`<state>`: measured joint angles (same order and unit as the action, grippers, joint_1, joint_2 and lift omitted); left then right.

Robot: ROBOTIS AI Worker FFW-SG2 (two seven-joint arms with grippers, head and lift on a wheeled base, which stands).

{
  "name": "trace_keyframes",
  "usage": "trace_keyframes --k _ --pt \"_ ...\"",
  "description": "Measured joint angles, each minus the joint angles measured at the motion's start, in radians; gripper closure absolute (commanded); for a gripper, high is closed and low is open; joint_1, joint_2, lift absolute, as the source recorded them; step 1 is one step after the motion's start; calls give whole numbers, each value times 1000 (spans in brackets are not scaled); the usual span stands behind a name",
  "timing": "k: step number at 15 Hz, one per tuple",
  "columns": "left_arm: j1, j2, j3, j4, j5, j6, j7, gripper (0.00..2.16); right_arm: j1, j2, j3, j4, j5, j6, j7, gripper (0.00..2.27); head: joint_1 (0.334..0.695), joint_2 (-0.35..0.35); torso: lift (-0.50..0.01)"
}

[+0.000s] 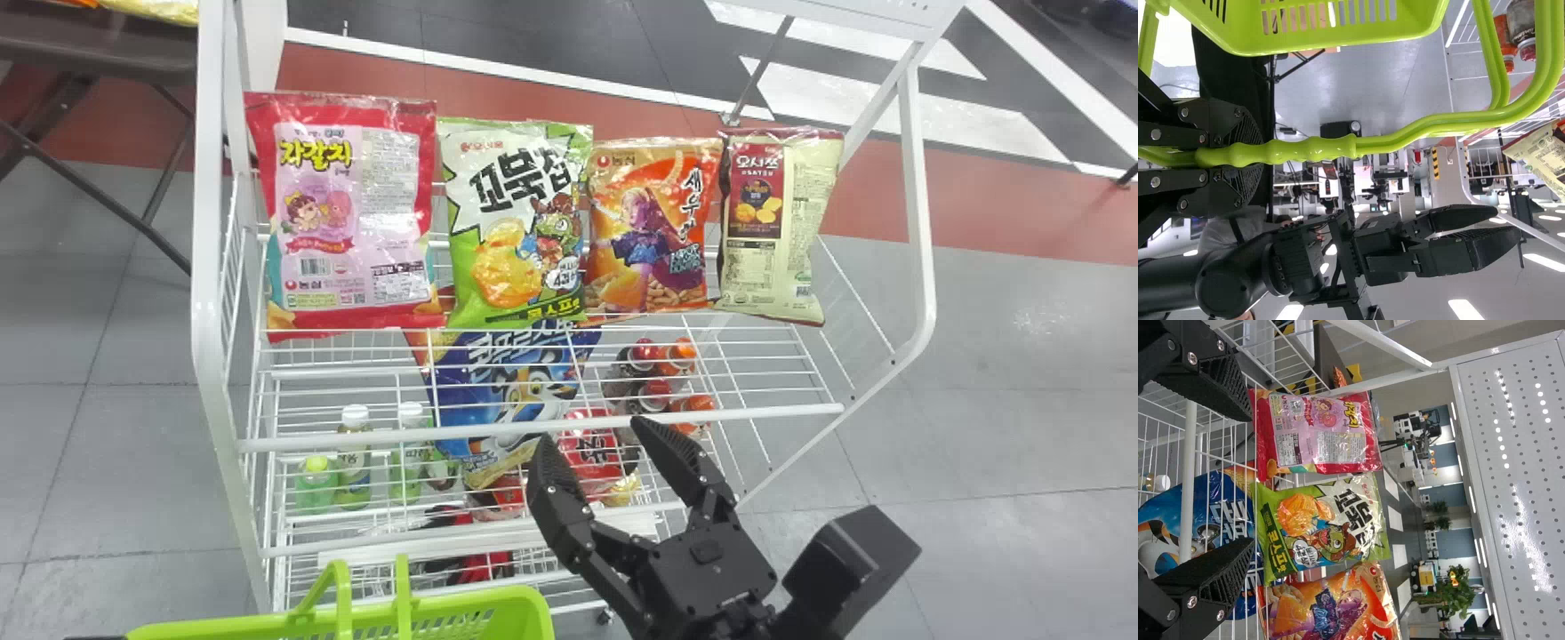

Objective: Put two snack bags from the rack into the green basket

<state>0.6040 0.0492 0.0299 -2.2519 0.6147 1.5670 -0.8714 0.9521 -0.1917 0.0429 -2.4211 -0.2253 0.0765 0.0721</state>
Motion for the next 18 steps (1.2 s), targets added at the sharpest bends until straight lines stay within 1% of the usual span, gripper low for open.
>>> trace_keyframes --k 12,15,18 --pt "10 1 -4 -1 8 0 -9 1474 -36 1 14 -2 8 55 0 191 695 -350 -6" --pt "14 4 -16 0 9 0 -16 1474 -114 3 48 35 31 66 -4 191 695 -350 -6" --pt "14 6 -24 11 4 0 -19 1474 -266 10 101 105 69 94 -11 191 695 -350 -6"
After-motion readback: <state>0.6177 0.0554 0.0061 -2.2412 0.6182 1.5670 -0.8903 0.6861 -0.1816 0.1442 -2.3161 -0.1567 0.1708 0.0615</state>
